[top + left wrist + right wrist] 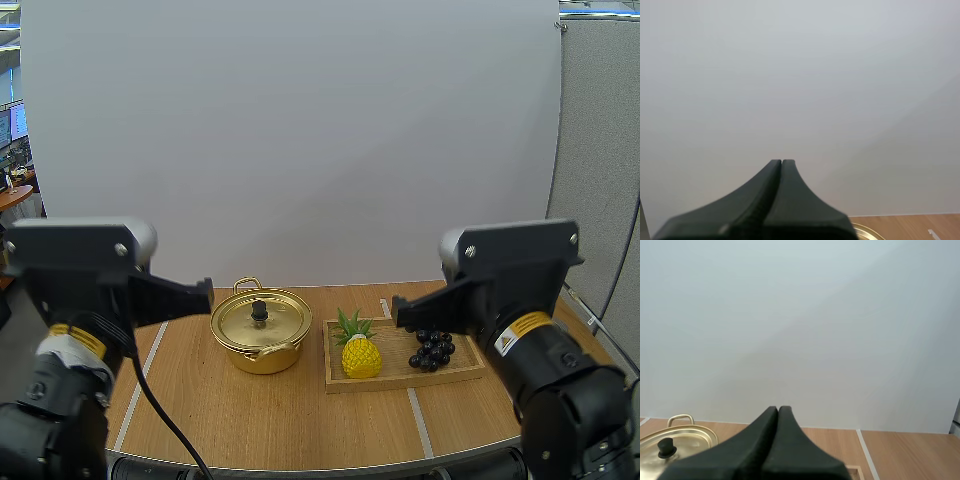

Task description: Open the pot, put the grape inside, and close it

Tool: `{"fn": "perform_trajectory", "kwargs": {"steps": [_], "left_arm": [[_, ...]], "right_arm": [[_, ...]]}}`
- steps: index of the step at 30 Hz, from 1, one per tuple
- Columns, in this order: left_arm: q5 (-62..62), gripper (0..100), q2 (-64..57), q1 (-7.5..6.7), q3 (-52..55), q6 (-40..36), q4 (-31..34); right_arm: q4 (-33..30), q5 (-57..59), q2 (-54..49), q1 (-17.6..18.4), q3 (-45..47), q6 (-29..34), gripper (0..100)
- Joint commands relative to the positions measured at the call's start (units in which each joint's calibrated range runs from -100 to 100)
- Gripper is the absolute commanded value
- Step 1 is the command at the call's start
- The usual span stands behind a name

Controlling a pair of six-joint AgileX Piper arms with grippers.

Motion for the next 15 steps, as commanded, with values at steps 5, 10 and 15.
{"fn": "perform_trajectory", "kwargs": {"steps": [5, 10, 15], "left_arm": [[13.66, 0, 0.0, -0.18, -9.99, -0.1, 0.0], [17.77, 0, 0.0, -0.18, -15.67, 0.02, 0.0], [23.04, 0, 0.49, -0.18, -17.22, 6.18, -2.15]], "right_arm": [[-1.61, 13.49, 0.0, 0.03, -10.28, -0.11, 0], [-1.61, 23.0, 0.0, 0.03, -15.45, -0.11, 0], [-1.61, 31.37, 0.0, 0.03, -19.17, -0.11, 0]]}}
